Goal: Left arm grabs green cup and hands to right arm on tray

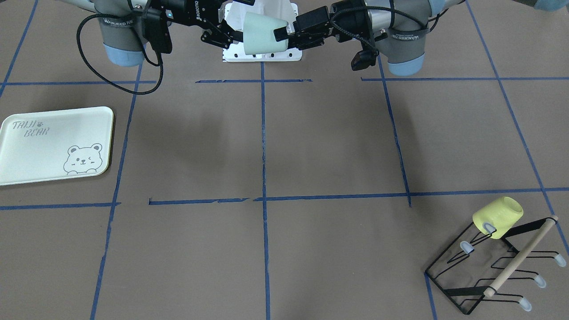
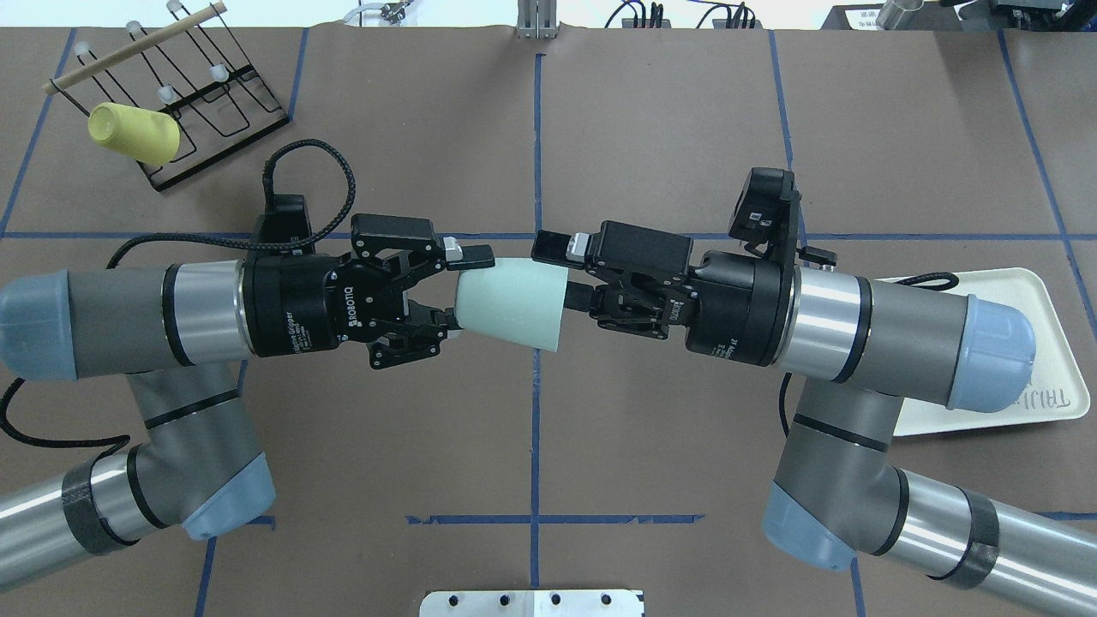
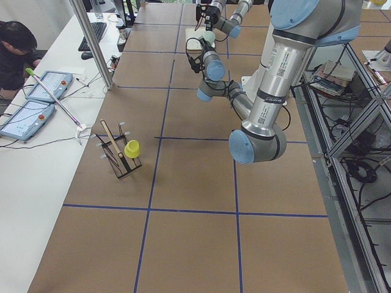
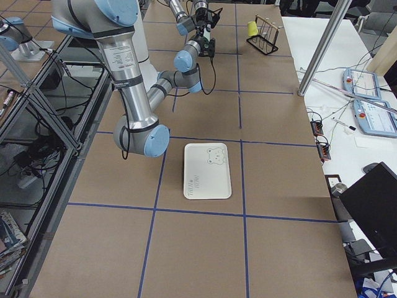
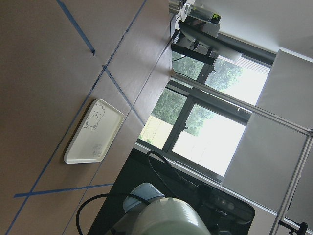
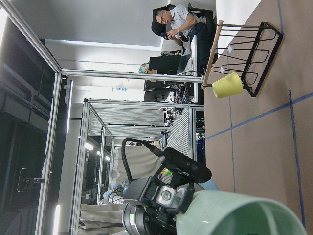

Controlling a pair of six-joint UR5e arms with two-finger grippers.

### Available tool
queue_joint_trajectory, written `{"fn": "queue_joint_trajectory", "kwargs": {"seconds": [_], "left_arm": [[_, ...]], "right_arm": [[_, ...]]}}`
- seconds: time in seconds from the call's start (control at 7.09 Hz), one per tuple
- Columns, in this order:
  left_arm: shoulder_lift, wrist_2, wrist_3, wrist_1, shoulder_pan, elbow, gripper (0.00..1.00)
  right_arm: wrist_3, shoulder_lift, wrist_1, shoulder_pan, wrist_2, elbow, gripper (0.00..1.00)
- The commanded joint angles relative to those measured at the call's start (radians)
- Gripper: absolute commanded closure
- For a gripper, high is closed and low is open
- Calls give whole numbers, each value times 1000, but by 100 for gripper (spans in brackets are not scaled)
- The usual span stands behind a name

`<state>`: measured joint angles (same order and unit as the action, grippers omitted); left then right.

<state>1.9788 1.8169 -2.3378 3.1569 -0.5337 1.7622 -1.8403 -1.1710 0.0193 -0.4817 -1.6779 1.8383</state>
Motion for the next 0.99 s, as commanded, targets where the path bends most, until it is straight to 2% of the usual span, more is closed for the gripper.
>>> {"fn": "queue_joint_trajectory", "kwargs": {"seconds": [0.0, 0.28, 0.42, 0.85], "left_arm": [[0, -1, 0, 0, 9, -1, 65], [0, -1, 0, 0, 9, 2, 65], [6, -1, 0, -2, 9, 2, 65], [21, -4, -2, -12, 12, -7, 65]], "right_arm": [[-2, 2, 8, 0, 1, -1, 21], [-4, 1, 10, 0, 1, -2, 42], [-2, 1, 11, 3, 1, -2, 47], [-2, -1, 11, 6, 0, -1, 47]]}}
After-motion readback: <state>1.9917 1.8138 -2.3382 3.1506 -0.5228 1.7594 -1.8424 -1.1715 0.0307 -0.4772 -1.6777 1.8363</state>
